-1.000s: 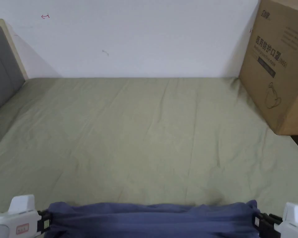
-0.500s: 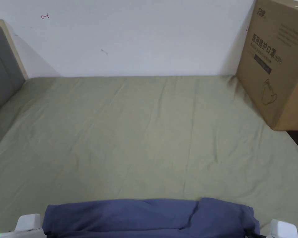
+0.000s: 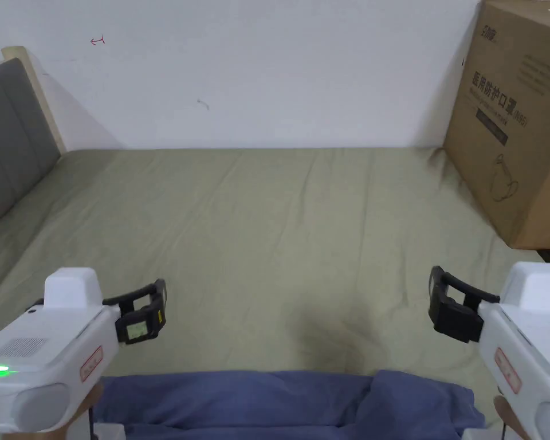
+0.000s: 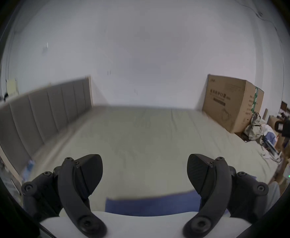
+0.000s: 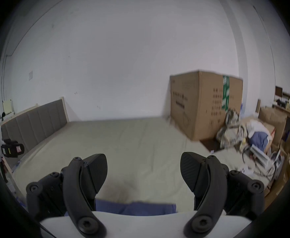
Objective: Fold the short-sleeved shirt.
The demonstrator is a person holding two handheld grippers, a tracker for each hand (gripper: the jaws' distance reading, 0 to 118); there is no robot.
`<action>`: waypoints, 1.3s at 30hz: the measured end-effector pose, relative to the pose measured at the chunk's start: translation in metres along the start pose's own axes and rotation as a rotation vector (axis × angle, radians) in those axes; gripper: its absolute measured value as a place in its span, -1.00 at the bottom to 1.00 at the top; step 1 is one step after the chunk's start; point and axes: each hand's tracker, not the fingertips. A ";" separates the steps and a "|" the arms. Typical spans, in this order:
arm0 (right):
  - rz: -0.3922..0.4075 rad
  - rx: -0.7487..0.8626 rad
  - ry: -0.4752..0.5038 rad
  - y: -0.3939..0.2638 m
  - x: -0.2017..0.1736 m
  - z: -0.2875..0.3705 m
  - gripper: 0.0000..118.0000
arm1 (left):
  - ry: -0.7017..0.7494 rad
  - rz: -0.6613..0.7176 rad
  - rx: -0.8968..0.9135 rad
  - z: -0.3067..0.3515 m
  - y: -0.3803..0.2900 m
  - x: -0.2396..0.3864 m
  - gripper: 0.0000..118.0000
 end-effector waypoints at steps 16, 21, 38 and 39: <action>0.090 0.111 -0.010 0.002 -0.035 0.003 -1.00 | -0.041 0.015 0.016 -0.008 -0.008 0.005 -1.00; 0.084 0.092 0.000 0.001 -0.037 -0.001 -1.00 | -0.122 0.193 -0.199 -0.025 -0.020 -0.050 -1.00; 0.083 -0.027 0.002 -0.022 -0.058 -0.039 -1.00 | -0.224 0.614 -0.720 -0.070 -0.135 -0.187 0.21; 0.081 -0.037 0.003 -0.020 -0.067 -0.036 -1.00 | -0.232 0.615 -0.719 -0.072 -0.140 -0.187 0.36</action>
